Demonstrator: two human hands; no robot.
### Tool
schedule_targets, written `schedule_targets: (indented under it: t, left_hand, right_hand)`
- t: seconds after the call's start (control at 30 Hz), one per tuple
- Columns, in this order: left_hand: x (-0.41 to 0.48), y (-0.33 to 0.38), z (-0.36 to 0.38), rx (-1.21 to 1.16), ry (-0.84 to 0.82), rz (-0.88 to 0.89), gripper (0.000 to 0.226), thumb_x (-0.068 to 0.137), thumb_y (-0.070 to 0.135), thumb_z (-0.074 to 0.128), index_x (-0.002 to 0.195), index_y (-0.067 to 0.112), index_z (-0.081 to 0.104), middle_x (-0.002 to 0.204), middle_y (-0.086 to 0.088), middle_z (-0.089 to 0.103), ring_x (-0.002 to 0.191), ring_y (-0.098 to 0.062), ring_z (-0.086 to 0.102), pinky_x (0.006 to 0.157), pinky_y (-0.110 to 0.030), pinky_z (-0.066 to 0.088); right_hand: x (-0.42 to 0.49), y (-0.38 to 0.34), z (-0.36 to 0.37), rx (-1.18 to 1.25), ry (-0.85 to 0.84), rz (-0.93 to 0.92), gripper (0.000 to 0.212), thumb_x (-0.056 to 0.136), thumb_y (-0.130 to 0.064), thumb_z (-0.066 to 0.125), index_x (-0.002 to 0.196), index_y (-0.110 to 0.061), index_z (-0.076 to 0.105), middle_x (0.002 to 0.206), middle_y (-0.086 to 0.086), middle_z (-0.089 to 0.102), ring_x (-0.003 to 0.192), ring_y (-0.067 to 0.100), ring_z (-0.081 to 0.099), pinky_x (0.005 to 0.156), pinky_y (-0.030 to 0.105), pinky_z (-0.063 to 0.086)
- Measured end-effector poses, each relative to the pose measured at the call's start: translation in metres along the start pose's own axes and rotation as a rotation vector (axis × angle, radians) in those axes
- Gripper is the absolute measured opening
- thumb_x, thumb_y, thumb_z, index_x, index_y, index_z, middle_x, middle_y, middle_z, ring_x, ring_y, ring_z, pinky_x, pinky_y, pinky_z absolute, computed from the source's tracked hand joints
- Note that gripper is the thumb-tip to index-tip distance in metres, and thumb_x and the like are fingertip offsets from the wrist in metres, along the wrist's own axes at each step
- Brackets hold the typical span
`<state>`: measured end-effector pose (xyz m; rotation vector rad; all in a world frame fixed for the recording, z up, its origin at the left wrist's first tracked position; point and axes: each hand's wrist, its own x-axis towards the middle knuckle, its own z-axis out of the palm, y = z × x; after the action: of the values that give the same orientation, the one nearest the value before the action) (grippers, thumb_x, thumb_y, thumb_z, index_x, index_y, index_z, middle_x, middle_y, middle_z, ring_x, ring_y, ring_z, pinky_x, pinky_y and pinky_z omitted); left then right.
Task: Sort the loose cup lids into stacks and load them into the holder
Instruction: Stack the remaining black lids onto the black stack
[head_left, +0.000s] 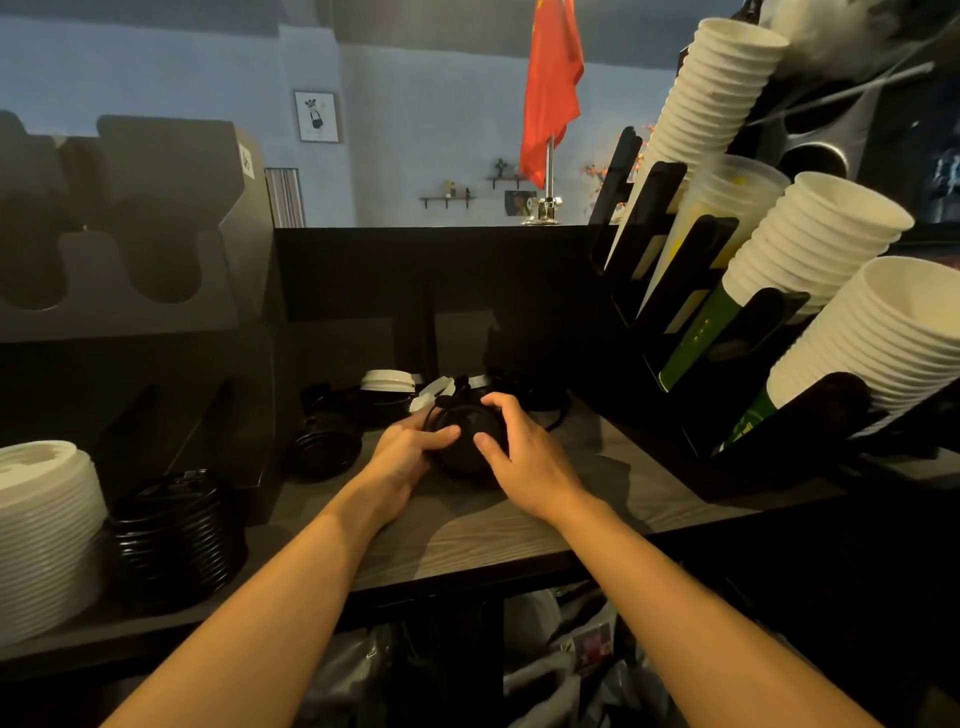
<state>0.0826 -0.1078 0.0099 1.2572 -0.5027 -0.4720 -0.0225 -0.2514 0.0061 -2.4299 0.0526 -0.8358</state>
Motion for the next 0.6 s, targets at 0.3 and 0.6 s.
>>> schedule_targets:
  t: [0.3, 0.6]
  left_hand:
    - [0.011, -0.005, -0.001, -0.082, 0.396, 0.055, 0.034, 0.085, 0.008, 0.076, 0.118, 0.011, 0.07, 0.112, -0.01, 0.074, 0.1, -0.02, 0.07, 0.082, -0.031, 0.057]
    - [0.01, -0.005, 0.001, 0.054, 0.567, 0.188, 0.031, 0.097, 0.014, 0.063, 0.128, 0.012, 0.061, 0.11, -0.003, 0.065, 0.101, -0.017, 0.061, 0.083, -0.027, 0.048]
  right_hand:
    - [0.013, 0.017, 0.0, -0.135, 0.152, 0.183, 0.044, 0.105, -0.033, 0.041, 0.147, -0.021, 0.036, 0.144, 0.0, 0.046, 0.129, 0.019, 0.047, 0.096, 0.033, 0.044]
    - [0.015, 0.013, 0.014, -0.469, -0.216, 0.099, 0.06, 0.099, -0.053, 0.046, 0.152, -0.027, 0.033, 0.158, 0.005, 0.031, 0.145, 0.026, 0.024, 0.117, 0.04, 0.02]
